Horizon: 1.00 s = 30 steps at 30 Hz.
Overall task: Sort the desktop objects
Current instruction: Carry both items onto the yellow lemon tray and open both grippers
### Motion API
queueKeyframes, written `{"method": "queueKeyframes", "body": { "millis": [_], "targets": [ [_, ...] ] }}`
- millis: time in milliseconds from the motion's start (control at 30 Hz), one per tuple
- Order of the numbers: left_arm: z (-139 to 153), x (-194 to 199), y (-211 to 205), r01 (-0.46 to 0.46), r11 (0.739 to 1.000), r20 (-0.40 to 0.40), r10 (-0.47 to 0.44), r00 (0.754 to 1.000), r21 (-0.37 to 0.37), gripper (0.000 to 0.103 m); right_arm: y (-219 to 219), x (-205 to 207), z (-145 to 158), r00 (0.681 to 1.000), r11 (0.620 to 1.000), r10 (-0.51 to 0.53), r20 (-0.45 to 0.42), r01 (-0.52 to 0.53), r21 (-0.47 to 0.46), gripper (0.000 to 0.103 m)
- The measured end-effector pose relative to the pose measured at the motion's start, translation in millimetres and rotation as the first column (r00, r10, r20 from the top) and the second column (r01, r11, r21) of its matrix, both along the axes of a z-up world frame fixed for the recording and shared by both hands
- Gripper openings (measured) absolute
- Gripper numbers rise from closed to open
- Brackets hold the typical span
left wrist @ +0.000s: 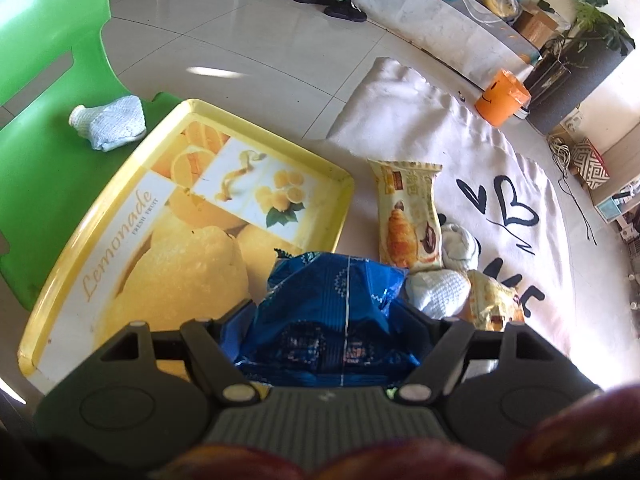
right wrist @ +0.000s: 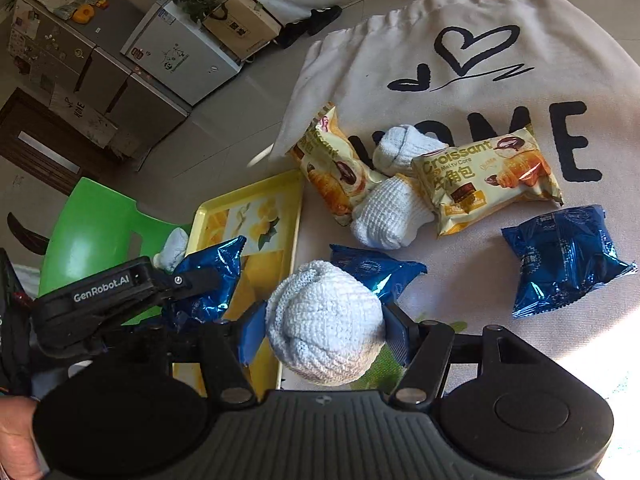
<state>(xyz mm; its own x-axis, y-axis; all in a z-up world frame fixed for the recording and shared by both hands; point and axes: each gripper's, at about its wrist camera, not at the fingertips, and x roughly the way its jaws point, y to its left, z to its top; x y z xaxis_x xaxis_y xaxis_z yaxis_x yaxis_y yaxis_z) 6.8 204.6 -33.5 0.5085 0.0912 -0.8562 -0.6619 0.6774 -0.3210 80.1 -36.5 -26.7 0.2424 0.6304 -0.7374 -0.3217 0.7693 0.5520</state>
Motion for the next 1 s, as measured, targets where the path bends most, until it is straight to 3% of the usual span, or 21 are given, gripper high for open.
{"method": "queueKeyframes", "body": {
  "millis": [400, 833, 933, 1000],
  "targets": [
    [3, -1, 63, -0.133, 0.991, 0.019, 0.133, 0.991, -0.027, 0.075, 85, -36, -23, 0.960, 0.958, 0.279, 0.007, -0.279, 0.072, 0.062],
    [-1, -4, 110, -0.213, 0.977, 0.003, 0.213, 0.977, -0.030, 0.075, 156, -49, -54, 0.932, 0.931, 0.364, 0.009, -0.364, 0.015, 0.063],
    [2, -6, 114, -0.240, 0.971, -0.004, 0.240, 0.971, 0.005, 0.077, 164, -55, -45, 0.918, 0.920, 0.391, 0.064, -0.393, 0.011, 0.067],
    [5, -9, 115, -0.252, 0.967, 0.003, 0.252, 0.968, 0.018, 0.087, 163, -54, -42, 0.922, 0.923, 0.381, 0.072, -0.383, 0.021, 0.080]
  ]
}}
